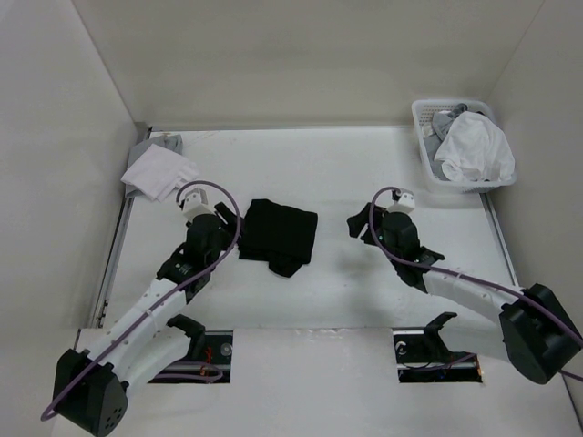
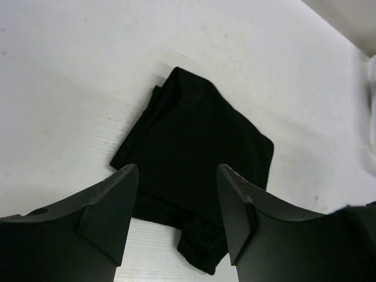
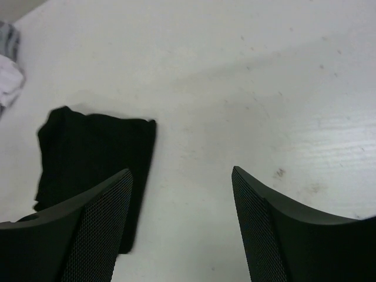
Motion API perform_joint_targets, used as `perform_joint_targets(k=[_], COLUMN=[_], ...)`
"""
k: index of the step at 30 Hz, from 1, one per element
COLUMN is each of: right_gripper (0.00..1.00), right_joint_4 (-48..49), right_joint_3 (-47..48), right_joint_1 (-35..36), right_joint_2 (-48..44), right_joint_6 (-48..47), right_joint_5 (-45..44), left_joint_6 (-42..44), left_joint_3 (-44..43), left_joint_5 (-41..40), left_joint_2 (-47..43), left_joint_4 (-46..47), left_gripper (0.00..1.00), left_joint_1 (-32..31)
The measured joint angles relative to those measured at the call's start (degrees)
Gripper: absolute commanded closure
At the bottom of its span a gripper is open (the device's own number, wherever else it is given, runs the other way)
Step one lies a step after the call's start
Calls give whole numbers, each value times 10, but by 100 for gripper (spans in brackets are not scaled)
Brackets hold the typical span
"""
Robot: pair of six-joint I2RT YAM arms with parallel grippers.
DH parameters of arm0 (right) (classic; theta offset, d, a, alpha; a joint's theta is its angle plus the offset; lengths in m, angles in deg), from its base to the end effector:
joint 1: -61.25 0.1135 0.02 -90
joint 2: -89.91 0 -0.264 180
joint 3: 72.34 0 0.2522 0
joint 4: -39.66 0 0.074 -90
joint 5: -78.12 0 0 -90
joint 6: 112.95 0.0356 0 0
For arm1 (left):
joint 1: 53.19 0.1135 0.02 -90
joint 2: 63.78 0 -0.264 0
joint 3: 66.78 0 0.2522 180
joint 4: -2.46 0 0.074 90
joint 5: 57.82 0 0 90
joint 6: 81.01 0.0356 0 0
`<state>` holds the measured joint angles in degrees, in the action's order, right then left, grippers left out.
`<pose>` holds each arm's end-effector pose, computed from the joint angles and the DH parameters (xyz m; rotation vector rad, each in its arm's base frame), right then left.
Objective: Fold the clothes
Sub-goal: Fold the tank top
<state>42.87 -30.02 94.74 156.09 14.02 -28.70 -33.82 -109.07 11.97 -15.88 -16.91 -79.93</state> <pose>0.2101 0.1267 0.2149 0.2576 1.9360 0.5407 0.1764 -0.0751 0.2394 -0.5023 1.9402 -0.4323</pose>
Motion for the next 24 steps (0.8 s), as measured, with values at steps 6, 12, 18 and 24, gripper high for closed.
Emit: perform_joint_targets(k=[6, 12, 18, 24], right_gripper=[24, 24, 24, 24], right_joint_4=[10, 31, 33, 34], right_joint_3=[-35, -35, -35, -35], right_joint_1=[-5, -9, -12, -13], right_joint_2=[-1, -10, -10, -5], right_joint_6=[8, 12, 14, 14], right_joint_5=[-8, -8, -8, -8], left_joint_6=[-11, -16, -19, -20], left_joint_3=[0, 0, 1, 1], left_joint_5=[-2, -2, -2, 0], left_joint_2=[-11, -46, -47, -43], left_joint_4=[-30, -48, -64, -67], left_gripper=[46, 46, 47, 47], left_joint_1=[35, 86, 118, 124])
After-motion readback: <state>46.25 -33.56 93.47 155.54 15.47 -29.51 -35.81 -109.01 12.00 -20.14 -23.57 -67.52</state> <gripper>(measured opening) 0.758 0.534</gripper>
